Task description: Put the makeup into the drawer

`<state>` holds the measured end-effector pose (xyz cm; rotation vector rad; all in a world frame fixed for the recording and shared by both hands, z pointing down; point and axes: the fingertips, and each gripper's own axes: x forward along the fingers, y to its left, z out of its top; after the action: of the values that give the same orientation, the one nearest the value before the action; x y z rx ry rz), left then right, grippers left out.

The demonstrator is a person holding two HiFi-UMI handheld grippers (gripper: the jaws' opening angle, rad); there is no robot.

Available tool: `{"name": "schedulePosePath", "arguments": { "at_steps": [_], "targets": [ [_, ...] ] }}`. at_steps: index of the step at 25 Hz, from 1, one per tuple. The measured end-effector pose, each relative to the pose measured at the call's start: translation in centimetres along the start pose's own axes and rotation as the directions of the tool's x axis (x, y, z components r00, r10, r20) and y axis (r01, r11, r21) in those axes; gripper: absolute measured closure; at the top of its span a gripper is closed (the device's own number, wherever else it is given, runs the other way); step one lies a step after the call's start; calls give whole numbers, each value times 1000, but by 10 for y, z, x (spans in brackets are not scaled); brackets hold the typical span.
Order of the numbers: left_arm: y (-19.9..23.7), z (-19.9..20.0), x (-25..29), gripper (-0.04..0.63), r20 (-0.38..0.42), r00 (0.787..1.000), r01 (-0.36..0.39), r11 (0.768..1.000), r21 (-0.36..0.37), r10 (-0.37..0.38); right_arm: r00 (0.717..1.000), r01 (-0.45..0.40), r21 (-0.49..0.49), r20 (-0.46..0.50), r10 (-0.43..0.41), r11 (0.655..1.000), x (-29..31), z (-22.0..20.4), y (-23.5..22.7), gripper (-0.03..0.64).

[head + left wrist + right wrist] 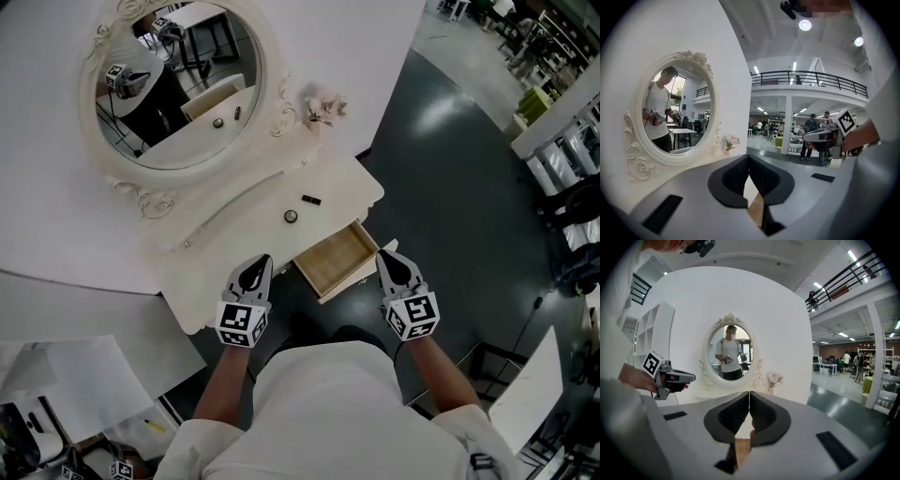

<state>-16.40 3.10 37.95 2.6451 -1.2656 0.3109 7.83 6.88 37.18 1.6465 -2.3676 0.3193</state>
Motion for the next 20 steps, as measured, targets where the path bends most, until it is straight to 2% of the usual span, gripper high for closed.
{"name": "schedulePosePath", "arguments": {
  "at_steps": [11, 20],
  "targets": [
    [23, 1, 25, 580, -5, 1000, -7, 1000, -18, 7, 999, -18, 5, -31, 18, 1000, 39, 1, -8, 589],
    [31, -2, 64, 580, -34, 996, -79, 997, -24, 78, 991, -120, -6, -54, 120, 993, 91, 5, -29, 589]
  ]
}}
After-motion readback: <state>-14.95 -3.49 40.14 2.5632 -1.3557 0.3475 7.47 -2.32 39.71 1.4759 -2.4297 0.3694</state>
